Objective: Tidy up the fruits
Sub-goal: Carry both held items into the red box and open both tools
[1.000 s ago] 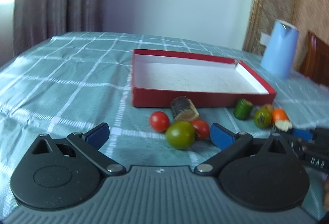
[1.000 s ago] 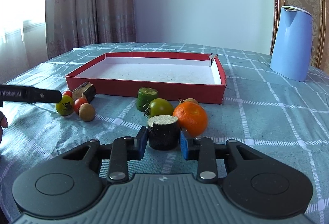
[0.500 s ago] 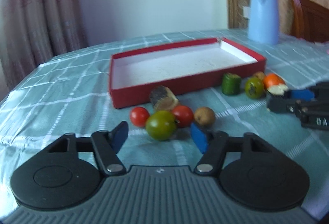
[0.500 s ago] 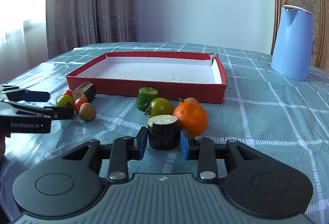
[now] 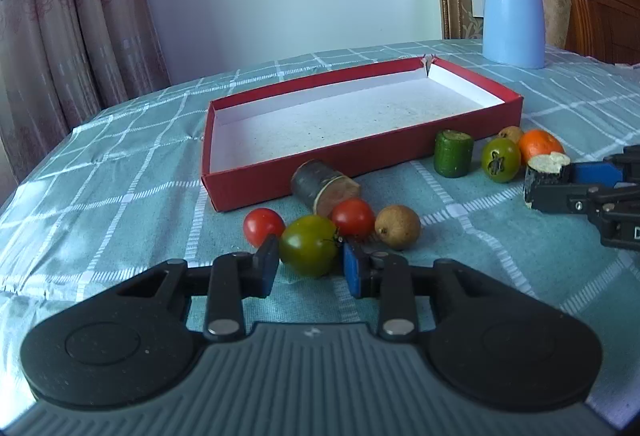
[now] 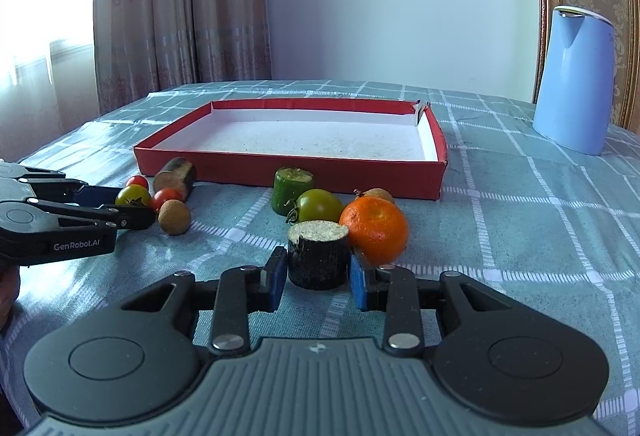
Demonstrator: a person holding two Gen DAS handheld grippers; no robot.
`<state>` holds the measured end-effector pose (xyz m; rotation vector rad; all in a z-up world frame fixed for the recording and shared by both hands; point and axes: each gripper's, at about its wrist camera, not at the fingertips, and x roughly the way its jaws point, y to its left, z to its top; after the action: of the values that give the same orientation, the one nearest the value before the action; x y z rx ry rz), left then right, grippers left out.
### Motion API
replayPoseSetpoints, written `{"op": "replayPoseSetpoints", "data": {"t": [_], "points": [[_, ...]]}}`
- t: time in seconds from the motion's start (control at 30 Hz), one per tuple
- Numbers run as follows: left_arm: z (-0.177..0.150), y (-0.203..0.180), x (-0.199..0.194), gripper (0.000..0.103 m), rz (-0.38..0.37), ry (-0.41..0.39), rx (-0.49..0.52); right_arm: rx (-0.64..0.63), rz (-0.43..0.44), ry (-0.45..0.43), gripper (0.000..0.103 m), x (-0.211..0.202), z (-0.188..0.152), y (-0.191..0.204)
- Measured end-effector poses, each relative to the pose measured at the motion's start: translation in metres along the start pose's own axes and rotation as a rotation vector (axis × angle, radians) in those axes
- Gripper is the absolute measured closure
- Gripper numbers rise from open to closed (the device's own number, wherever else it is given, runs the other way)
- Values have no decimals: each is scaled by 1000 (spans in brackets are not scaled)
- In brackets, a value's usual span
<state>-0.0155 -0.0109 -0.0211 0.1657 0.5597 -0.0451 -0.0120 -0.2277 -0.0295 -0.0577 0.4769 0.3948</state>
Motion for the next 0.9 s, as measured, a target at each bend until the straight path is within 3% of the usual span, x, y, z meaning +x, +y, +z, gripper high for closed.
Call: {"op": "replayPoseSetpoints", "data": {"t": [0.23, 0.53, 0.9], "points": [[3, -3, -6, 73, 18, 6, 6, -4, -5, -22, 71, -5, 2, 0], [24, -2, -16, 72, 43, -52, 10, -38, -43, -106, 71, -17, 26, -5], [63, 13, 28, 72, 102, -48, -57, -92, -120, -133, 71, 31, 76, -15]]}}
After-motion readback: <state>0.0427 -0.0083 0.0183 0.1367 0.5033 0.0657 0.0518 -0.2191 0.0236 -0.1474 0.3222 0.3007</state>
